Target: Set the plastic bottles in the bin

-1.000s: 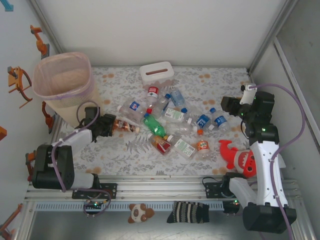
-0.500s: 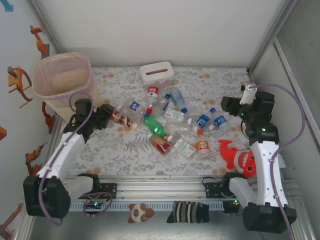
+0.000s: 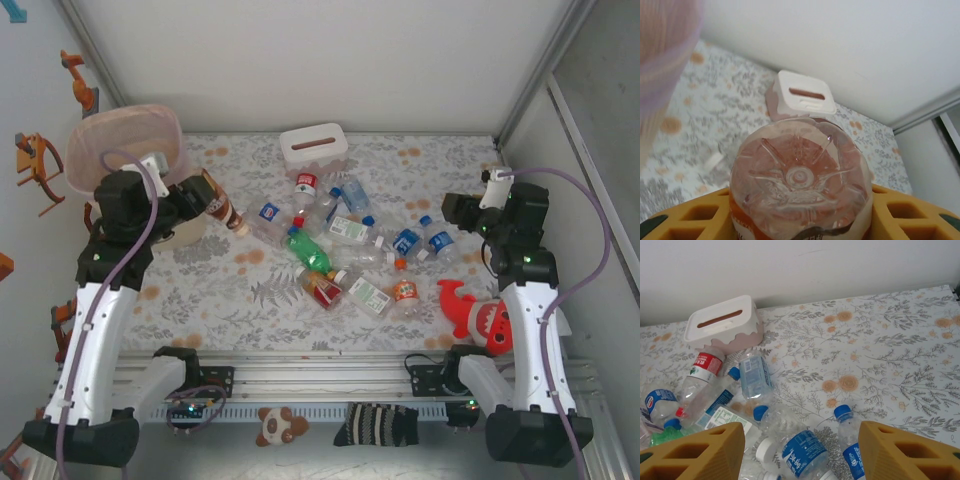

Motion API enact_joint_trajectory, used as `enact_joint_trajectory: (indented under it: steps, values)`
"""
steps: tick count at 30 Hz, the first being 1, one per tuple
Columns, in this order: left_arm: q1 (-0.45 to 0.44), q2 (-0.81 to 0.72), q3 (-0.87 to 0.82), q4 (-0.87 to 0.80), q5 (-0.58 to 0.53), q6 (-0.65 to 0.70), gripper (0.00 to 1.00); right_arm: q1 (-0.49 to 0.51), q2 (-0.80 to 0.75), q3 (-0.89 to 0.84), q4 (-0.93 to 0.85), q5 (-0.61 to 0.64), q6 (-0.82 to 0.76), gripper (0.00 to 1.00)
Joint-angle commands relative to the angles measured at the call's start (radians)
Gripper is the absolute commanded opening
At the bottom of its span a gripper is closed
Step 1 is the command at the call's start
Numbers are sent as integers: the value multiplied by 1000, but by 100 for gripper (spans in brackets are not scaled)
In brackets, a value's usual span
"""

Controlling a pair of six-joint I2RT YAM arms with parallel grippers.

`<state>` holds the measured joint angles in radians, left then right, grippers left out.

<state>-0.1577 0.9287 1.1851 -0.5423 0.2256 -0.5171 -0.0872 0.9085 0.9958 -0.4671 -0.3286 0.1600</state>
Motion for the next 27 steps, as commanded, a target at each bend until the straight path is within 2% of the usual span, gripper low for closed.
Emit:
enact_joint_trajectory:
  steps: [1, 6, 11, 18, 27]
  values:
    - [7, 7, 98, -81, 1, 240, 47, 10, -1, 9, 4, -4, -5, 61]
    - [37, 99, 322, -216, -88, 410, 47, 10, 2, 21, 2, -2, -5, 61]
    - [78, 213, 531, -282, -151, 511, 47, 10, 12, 29, 4, -7, -5, 61]
    - [194, 385, 774, -324, -107, 530, 44, 10, 14, 41, -2, 0, -7, 61]
    - [345, 577, 865, -259, 54, 437, 42, 10, 19, 53, -10, 9, -14, 61]
